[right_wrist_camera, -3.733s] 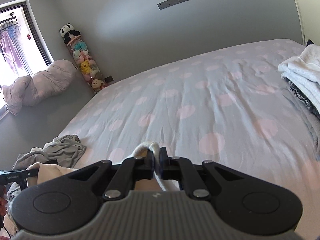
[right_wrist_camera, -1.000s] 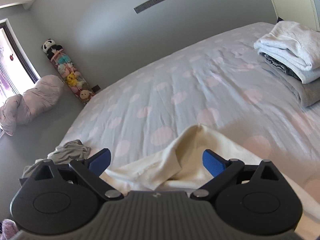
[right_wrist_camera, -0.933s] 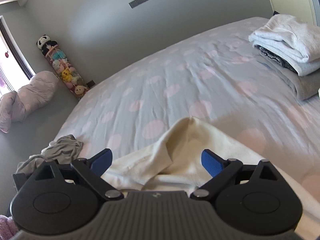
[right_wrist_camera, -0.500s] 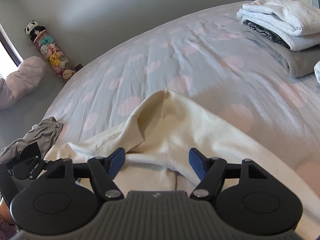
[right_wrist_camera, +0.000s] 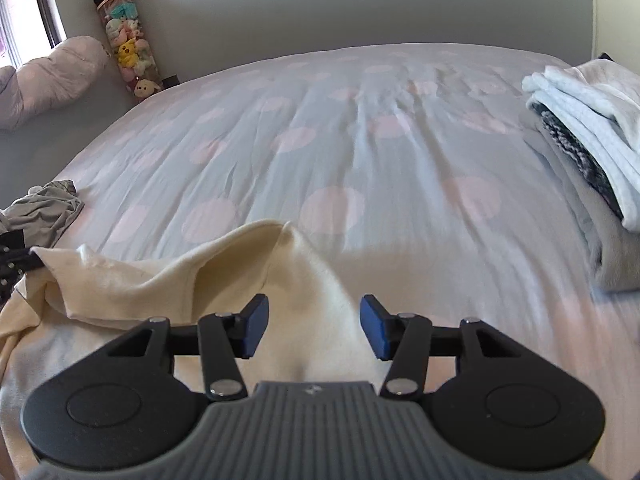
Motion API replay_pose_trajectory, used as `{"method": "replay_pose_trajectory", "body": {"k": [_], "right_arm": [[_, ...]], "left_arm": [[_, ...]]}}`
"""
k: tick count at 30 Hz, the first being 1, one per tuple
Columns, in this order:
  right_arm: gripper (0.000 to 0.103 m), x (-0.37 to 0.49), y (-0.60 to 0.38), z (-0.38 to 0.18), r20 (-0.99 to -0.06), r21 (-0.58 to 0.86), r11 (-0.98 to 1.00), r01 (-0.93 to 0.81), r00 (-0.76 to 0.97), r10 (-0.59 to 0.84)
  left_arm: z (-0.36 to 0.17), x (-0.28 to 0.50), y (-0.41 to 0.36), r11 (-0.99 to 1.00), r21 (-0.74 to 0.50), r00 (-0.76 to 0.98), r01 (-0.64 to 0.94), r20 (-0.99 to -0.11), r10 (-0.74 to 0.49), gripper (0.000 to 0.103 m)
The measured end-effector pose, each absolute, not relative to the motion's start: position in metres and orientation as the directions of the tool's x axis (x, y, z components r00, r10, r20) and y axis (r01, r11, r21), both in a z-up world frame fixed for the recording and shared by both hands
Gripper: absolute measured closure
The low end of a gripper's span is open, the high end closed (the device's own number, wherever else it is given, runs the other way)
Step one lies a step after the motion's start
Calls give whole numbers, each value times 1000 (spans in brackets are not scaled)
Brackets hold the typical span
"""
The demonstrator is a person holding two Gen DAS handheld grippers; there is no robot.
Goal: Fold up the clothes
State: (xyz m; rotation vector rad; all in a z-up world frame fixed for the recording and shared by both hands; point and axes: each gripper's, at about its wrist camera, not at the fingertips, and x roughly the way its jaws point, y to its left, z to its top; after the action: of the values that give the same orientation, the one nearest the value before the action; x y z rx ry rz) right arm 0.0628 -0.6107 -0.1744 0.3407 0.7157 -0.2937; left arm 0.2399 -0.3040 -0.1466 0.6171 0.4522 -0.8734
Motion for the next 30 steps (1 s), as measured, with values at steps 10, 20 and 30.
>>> {"method": "replay_pose_trajectory", "body": {"k": [10, 20, 30], "right_arm": [[95, 122, -647, -214, -663, 402, 866, 296, 746, 53], [96, 57, -617, -103, -485, 341, 887, 311, 866, -118], [96, -69, -554, 61, -152, 215, 933, 287, 954, -259]], "left_arm": [[-115, 280, -317, 523, 287, 575, 803, -603, -553, 99], [-57, 255, -290, 600, 258, 634, 757, -513, -579, 100], [87, 153, -223, 650, 266, 699, 712, -189, -689, 100]]}}
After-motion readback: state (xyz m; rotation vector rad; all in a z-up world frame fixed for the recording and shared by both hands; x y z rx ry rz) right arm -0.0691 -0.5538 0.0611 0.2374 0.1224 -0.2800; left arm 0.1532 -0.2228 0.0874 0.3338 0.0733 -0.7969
